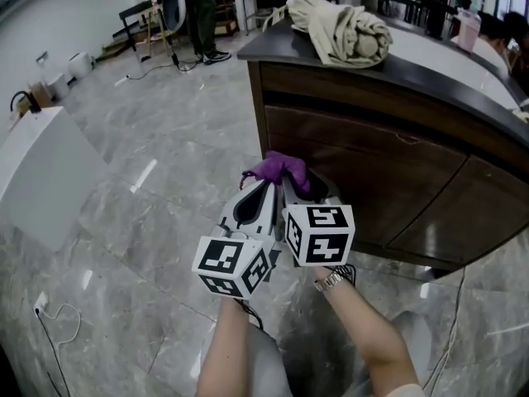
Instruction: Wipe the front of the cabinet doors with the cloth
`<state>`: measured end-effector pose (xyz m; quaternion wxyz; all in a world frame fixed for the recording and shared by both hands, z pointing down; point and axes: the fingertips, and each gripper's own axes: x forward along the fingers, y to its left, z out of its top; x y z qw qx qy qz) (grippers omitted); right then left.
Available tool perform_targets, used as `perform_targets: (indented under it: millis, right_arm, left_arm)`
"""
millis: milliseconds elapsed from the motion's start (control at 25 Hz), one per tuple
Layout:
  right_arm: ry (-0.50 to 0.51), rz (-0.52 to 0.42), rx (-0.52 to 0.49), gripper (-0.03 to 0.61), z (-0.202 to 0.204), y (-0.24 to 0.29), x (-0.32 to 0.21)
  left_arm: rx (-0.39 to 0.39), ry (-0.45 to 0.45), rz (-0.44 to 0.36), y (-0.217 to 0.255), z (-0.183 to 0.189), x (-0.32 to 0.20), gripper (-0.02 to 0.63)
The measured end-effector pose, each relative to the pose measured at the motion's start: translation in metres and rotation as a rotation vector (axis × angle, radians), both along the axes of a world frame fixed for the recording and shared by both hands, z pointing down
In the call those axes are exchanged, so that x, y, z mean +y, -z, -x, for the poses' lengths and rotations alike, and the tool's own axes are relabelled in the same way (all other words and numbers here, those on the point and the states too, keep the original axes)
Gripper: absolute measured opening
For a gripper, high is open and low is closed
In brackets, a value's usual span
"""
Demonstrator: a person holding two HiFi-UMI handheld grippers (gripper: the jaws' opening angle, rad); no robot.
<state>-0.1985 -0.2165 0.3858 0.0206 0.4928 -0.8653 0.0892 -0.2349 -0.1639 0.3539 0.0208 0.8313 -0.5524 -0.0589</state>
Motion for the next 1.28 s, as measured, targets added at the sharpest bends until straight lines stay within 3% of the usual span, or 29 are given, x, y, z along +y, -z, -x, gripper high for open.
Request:
perform_targets:
  millis: [440, 720, 960, 1280]
  right_arm:
    - [-0.019, -0.004, 0.017, 0.147, -0.005, -0.004, -0.007]
    - [-0.054, -0.014, 0.027, 0.147, -0.041, -0.006, 0.001]
    - [-0.101, -0.018, -0.002, 0.147, -0.078, -0.005, 0.007]
    - [-0.170, -0.042, 0.036, 0.147, -0.142, -0.007, 0.018]
  left_arm:
    - [0.030, -0.030, 0.018, -0.009, -0.008, -0.005, 0.011]
    - [-0.039, -0.090, 0.031, -0.016, -0.032, -0.003, 0.011]
    - [-0.055, -0.109, 0.028, -0.016, -0.046, -0.005, 0.011]
    - [-0.102, -0.150, 0.029, -0.022, -0.073, -0.009, 0.011]
